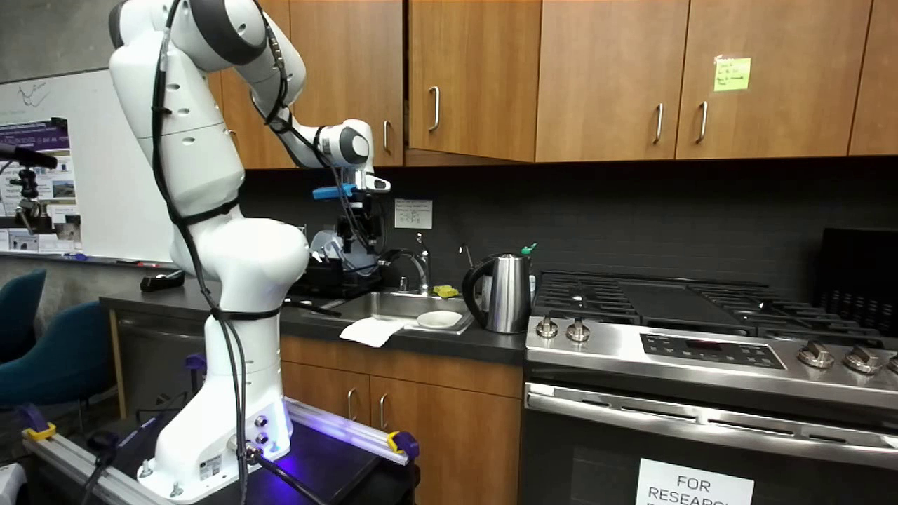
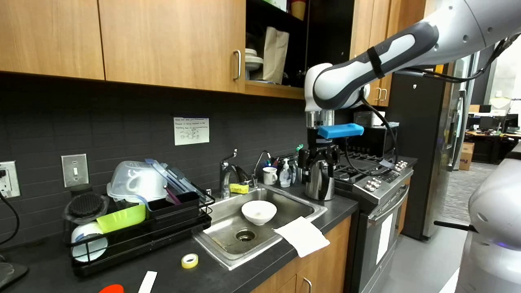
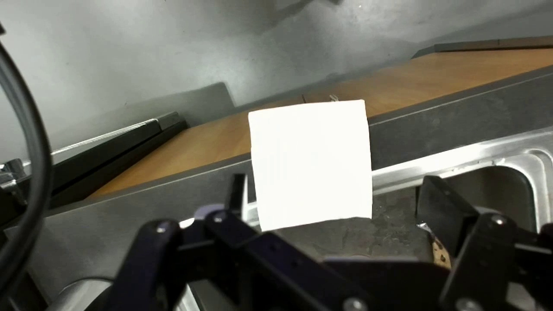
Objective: Close the open cabinet door
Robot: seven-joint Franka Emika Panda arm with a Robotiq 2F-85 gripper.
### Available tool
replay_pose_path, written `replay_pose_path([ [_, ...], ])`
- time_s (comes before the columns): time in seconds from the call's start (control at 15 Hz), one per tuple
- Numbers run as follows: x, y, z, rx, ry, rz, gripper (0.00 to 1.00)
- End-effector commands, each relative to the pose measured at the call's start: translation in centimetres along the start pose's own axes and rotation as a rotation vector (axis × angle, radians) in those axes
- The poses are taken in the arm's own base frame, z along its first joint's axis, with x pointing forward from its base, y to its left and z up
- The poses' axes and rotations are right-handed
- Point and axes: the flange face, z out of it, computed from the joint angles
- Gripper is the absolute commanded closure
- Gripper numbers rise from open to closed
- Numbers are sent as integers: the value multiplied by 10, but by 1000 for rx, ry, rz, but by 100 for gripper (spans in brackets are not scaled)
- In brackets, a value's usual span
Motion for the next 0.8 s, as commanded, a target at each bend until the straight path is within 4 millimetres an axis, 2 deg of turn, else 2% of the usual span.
replay_pose_path([
  [0.0,-30,-8,9,-30,9,28,0],
  [0.33,-75,-17,20,-73,17,76,0],
  [0.73,-115,-3,28,-66,101,199,0],
])
